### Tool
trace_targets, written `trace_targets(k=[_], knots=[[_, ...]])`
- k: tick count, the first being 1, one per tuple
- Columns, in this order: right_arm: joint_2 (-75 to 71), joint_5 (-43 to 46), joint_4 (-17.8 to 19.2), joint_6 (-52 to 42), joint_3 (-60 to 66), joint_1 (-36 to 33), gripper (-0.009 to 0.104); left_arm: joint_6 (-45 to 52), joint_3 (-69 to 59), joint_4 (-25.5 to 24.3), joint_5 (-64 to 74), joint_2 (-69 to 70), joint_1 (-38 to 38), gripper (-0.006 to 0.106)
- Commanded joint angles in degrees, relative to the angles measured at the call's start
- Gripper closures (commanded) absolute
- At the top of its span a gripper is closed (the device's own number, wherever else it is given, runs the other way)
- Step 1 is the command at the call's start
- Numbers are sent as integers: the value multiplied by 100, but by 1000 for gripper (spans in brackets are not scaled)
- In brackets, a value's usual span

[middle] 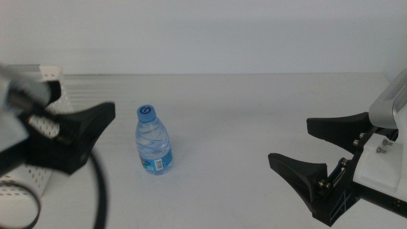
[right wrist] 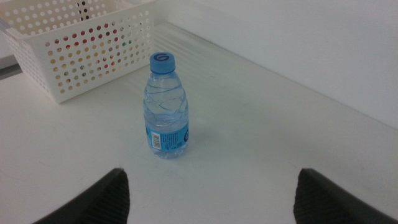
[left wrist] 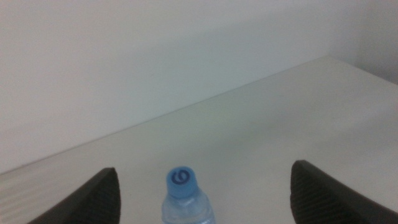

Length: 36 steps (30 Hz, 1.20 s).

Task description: Use arms to grab the bottles and put them into the dustbin to the left of the table.

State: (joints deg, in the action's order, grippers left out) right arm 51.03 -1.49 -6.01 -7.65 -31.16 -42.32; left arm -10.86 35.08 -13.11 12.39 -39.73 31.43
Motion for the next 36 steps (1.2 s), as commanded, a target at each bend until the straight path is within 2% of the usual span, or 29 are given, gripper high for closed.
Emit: trace_targets(k=[1, 13, 21, 25, 29, 34, 36], knots=[[-56, 416, 38, -51, -156, 29, 16, -50, 369, -41, -435, -268, -125, 12], [-56, 416, 38, -51, -156, 29, 16, 339, 685, -5, -536, -1200, -892, 13], [-56, 416, 38, -51, -156, 29, 16, 343, 534, 174, -752, -1870, -927, 13], [-56, 421, 38, -51, -156, 29, 16, 289, -301, 375, -1798, -1600, -927, 13], [-56, 421, 38, -51, -156, 29, 16, -71, -1193, 350, -3068, -1440, -927, 13], [-56, 421, 38, -51, -156, 29, 16, -717, -2121, -315, -4590, -1653, -939, 13], [-56, 421, 38, -51, -156, 29, 16, -672, -2338, -392, -5137, -1827, -939, 13]])
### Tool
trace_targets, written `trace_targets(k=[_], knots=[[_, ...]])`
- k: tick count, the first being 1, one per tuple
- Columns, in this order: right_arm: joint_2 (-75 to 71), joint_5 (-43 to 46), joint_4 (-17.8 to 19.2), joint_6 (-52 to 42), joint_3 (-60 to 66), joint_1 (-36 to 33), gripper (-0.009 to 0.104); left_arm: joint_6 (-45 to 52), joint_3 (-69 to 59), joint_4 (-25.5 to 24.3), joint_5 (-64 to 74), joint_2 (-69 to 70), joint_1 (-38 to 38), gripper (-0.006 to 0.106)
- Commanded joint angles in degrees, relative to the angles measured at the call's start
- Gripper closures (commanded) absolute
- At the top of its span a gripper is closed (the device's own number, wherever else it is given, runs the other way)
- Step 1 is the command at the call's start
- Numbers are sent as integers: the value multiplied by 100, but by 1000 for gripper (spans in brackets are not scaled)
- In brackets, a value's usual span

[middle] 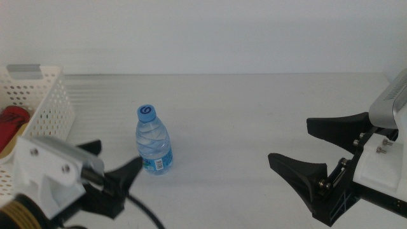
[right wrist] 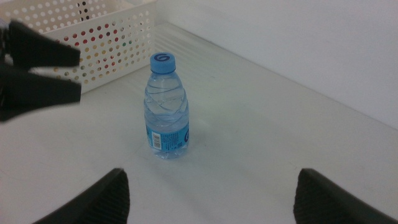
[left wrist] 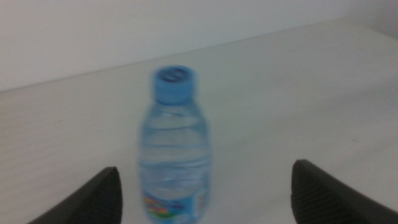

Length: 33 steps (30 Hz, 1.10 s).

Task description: Use arms to grab the bottles and put them into the dustbin to the left of the table.

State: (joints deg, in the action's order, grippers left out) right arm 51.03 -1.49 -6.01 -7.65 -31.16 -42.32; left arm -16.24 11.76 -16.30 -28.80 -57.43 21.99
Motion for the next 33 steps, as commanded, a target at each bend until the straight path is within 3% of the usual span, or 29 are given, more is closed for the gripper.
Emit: trace_targets(k=[1, 8, 13, 22, 33], knots=[[-56, 421, 38, -51, -156, 29, 16, -134, -76, -73, -1199, -178, 5, 13], [-56, 421, 38, -51, -156, 29, 16, -70, -117, -46, -1816, -1031, 5, 13], [-56, 421, 38, -51, -156, 29, 16, 623, -112, 193, -2470, -1549, 5, 13], [-56, 421, 38, -51, -156, 29, 16, 609, -2, 655, -3637, -2596, 5, 13], [-56, 421, 38, -51, -156, 29, 16, 622, 504, 879, -3609, -3021, 5, 13]])
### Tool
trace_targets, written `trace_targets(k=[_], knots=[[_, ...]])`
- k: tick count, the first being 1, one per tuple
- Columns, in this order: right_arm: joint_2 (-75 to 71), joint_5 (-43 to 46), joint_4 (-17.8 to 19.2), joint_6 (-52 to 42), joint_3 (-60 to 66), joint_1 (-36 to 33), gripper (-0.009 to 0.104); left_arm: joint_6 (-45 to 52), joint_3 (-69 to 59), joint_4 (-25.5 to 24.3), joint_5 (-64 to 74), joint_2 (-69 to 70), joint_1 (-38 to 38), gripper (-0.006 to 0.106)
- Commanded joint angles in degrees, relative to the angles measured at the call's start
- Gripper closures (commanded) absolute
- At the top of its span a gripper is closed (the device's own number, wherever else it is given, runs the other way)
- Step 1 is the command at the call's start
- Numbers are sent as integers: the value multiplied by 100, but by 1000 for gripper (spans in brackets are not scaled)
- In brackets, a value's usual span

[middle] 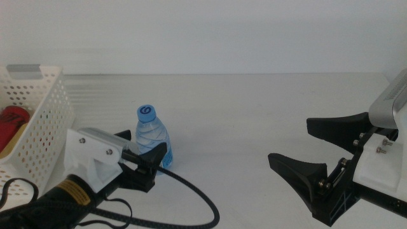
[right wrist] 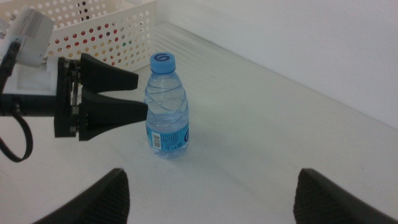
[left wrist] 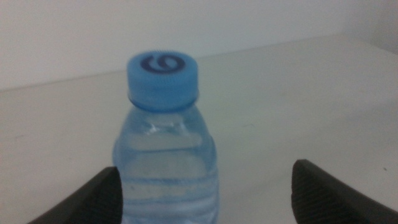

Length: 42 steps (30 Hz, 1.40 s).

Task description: Use arms to grab the bottles and put them into the dustbin to the left of the table.

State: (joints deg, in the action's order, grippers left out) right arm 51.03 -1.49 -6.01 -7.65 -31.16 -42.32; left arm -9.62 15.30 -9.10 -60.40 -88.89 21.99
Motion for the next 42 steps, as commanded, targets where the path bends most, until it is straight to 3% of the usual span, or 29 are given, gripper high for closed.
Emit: trace_targets(k=[1, 13, 23, 36, 42], knots=[[-56, 421, 38, -51, -156, 29, 16, 1, 173, 213, -392, 125, 5, 13], [-56, 421, 38, -51, -156, 29, 16, 232, 708, 318, -10, 125, -43, 13], [-56, 421, 38, -51, -156, 29, 16, -399, 1327, -854, 335, -338, -564, 13], [-56, 421, 38, -51, -156, 29, 16, -364, 1400, -836, -1440, -1841, -564, 13], [-56, 421, 38, -51, -156, 29, 16, -358, 1389, -852, -1501, -2005, -564, 13]])
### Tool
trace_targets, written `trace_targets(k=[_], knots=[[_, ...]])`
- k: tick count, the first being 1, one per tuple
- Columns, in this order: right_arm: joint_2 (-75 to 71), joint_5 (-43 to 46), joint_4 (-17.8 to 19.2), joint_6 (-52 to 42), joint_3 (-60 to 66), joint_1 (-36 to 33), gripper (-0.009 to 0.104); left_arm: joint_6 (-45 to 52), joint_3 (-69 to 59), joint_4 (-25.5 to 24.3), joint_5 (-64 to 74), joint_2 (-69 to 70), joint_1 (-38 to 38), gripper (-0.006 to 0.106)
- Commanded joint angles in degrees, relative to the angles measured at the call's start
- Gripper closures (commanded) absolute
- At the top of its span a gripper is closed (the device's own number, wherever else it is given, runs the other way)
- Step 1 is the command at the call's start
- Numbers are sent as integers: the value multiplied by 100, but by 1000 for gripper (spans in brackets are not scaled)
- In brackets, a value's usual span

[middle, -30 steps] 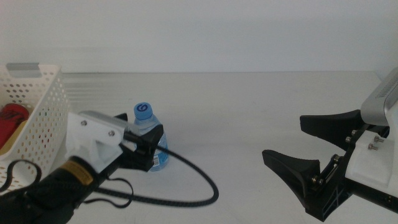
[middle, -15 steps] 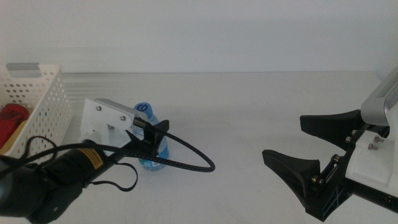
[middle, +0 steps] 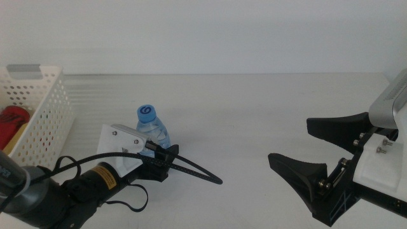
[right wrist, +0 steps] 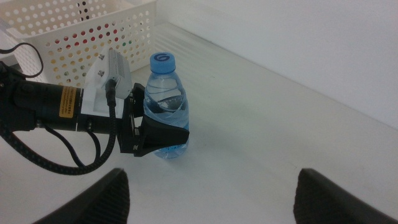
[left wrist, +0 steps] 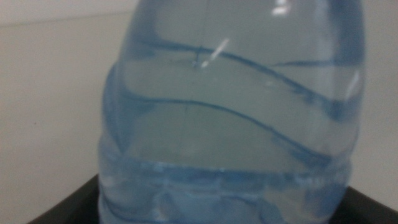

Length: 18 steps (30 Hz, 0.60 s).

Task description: Use arms to grab the bottles and put them into the dustbin to the left of the table.

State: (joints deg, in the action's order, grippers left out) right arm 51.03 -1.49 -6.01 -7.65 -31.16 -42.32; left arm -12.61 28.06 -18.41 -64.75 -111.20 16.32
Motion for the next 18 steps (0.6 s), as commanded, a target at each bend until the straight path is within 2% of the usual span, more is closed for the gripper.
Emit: trace_targets(k=[1, 3, 7, 18], knots=[[-56, 421, 38, -51, -156, 29, 16, -58, 113, 79, -1066, 225, 8, 13], [-56, 421, 38, -51, -156, 29, 16, -58, 113, 66, -1066, 225, 9, 13], [-56, 421, 38, -51, -156, 29, 16, -45, 113, 270, -1066, 232, 9, 28], [-56, 421, 38, -51, -156, 29, 16, -110, -176, 77, -968, 618, 9, 102]])
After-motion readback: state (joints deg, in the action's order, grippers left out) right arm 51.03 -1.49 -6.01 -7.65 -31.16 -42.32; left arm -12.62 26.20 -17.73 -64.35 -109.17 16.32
